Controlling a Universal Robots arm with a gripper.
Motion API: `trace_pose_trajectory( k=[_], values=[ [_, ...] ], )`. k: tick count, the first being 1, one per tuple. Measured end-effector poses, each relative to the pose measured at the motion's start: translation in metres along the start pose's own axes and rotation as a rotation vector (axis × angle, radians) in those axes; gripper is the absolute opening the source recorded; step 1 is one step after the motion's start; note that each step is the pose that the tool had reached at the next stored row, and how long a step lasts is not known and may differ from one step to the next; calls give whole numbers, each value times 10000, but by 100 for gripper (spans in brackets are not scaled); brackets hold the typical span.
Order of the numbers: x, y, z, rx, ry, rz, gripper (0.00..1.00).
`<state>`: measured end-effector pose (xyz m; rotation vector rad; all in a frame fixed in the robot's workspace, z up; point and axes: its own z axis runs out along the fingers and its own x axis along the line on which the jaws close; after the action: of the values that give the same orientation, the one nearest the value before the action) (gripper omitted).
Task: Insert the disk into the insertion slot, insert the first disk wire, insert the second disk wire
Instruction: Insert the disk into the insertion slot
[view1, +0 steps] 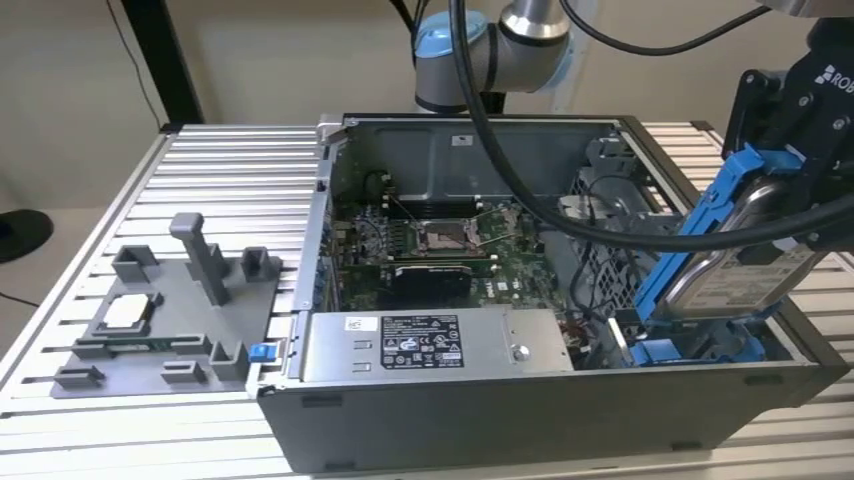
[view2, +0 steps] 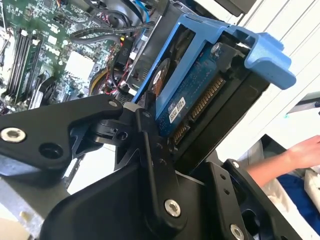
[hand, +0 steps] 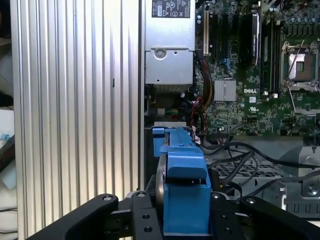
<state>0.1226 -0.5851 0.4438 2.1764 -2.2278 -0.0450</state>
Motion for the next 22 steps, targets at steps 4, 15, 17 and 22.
trace_pose_trajectory(
  k=[4,15,17,22],
  values=[
    [0,-1,13,0,-2,0,0],
    [-19,-13,162,-2,-82,-4,0],
    [-21,-22,182,-3,-104,-5,0],
    [-39,-28,238,-4,-160,-6,0]
  ],
)
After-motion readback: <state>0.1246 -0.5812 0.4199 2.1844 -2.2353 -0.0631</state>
